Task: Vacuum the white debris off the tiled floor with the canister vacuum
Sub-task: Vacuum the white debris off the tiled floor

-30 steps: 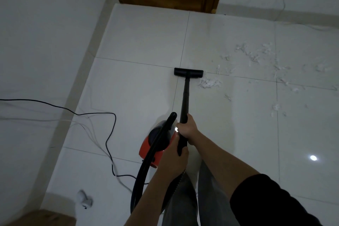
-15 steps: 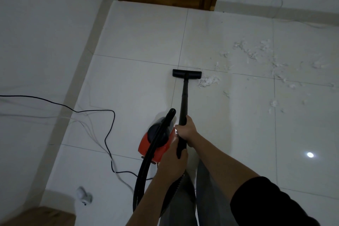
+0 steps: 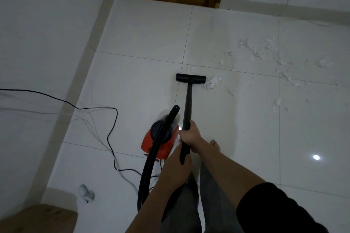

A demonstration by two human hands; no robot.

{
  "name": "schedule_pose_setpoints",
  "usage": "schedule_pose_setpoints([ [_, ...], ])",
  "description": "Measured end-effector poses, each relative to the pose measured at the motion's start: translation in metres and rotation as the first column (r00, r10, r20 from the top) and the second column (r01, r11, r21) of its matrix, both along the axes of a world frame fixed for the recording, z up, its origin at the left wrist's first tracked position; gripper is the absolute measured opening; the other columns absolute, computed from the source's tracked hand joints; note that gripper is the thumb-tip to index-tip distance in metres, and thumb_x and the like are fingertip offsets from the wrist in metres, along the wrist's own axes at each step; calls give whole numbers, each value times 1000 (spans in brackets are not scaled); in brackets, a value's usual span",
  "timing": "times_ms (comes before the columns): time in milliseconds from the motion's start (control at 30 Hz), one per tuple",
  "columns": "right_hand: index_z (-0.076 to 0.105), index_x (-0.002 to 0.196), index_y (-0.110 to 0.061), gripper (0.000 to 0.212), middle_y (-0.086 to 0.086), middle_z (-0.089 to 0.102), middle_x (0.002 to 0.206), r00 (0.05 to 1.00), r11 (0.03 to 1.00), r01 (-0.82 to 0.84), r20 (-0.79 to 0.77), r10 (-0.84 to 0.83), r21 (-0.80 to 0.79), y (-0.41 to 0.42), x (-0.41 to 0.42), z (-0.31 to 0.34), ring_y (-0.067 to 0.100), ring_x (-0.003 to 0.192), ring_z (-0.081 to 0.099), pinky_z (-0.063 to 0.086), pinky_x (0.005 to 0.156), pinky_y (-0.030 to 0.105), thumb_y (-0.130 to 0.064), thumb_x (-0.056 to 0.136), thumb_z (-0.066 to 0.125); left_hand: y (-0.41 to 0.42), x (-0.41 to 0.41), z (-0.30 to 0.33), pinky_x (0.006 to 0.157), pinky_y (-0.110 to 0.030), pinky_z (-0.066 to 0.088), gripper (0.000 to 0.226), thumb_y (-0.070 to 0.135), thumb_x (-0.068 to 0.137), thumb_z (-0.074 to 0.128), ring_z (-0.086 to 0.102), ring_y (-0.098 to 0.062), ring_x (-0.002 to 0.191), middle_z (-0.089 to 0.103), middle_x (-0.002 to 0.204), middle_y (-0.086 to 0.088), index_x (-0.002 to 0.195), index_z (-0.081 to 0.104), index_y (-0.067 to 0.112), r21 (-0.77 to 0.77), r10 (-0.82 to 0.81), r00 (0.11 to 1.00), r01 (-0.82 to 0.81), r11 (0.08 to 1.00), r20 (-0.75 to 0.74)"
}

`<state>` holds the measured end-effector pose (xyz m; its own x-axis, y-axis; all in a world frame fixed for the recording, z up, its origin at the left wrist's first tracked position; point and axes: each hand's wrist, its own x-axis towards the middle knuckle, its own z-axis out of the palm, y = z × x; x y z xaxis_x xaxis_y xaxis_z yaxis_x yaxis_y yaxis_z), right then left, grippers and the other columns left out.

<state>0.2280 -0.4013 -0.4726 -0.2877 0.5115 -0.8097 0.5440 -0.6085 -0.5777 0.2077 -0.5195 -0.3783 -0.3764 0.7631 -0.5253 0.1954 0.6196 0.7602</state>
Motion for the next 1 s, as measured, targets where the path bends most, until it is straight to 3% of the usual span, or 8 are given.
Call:
schedule_pose_setpoints([
  [167, 41, 130, -14, 46, 14, 58, 99, 1000, 1000, -12, 12, 12, 12, -15, 9, -1, 24, 76, 60, 60, 73, 42, -8, 88, 61, -15, 10, 2, 83, -21, 52, 40, 21, 98, 42, 61, 1, 91, 62, 104, 9, 137, 40, 30, -20, -3, 1000, 4, 1000, 19],
  [300, 43, 123, -13, 39, 18, 58, 94, 1000, 1000, -16, 6, 16, 4, -25, 18, 5, 22, 61, 58, 53, 57, 34, 2, 88, 55, -27, 21, 1, 79, -12, 47, 40, 22, 98, 42, 58, 5, 91, 59, 105, 15, 137, 40, 31, -36, 14, 999, -13, 999, 38],
  [367, 44, 116, -13, 34, 18, 55, 87, 1000, 1000, -8, 0, 8, -4, -31, 25, 4, 22, 53, 56, 53, 54, 36, 5, 88, 53, -33, 29, 0, 86, -20, 49, 39, 23, 98, 42, 58, 2, 97, 59, 109, 14, 136, 41, 32, -45, 29, 999, -28, 999, 36],
  [500, 49, 104, -15, 25, 13, 57, 82, 999, 999, -43, -27, 44, 18, -43, 43, 3, 25, 61, 58, 58, 68, 48, 3, 87, 55, -45, 49, 2, 77, -21, 50, 36, 23, 98, 42, 62, -1, 88, 65, 101, 12, 131, 43, 37, -42, 57, 998, -56, 998, 39],
  [633, 44, 115, -14, 31, 9, 55, 84, 997, 998, -61, -47, 60, -18, -55, 66, 9, 21, 60, 58, 57, 61, 37, 2, 90, 52, -57, 74, 6, 60, -17, 40, 36, 18, 97, 43, 59, -10, 71, 61, 80, 11, 128, 45, 37, -47, 79, 996, -77, 996, 50],
  [767, 39, 128, -17, 42, 5, 55, 87, 996, 997, -72, -58, 71, -10, -69, 87, 11, 21, 70, 57, 55, 70, 36, -2, 91, 54, -72, 96, 7, 76, -28, 51, 48, 22, 96, 44, 63, -22, 96, 65, 107, 0, 142, 35, 34, -96, 95, 995, -91, 991, 41],
  [900, 38, 132, -19, 48, 4, 55, 88, 996, 999, -47, -77, 48, 10, -77, 103, 15, 20, 72, 56, 57, 81, 43, -2, 91, 56, -84, 114, 11, 91, -32, 50, 50, 21, 96, 44, 60, -11, 106, 61, 117, 9, 142, 33, 37, -66, 90, 995, -88, 994, 31],
  [1000, 29, 147, -18, 65, 6, 55, 94, 997, 999, -33, -74, 34, 9, -81, 112, 19, 19, 67, 58, 57, 69, 37, -3, 91, 56, -90, 120, 13, 84, -20, 48, 49, 23, 97, 43, 59, 1, 100, 60, 107, 19, 143, 32, 36, -67, 64, 997, -62, 996, 32],
])
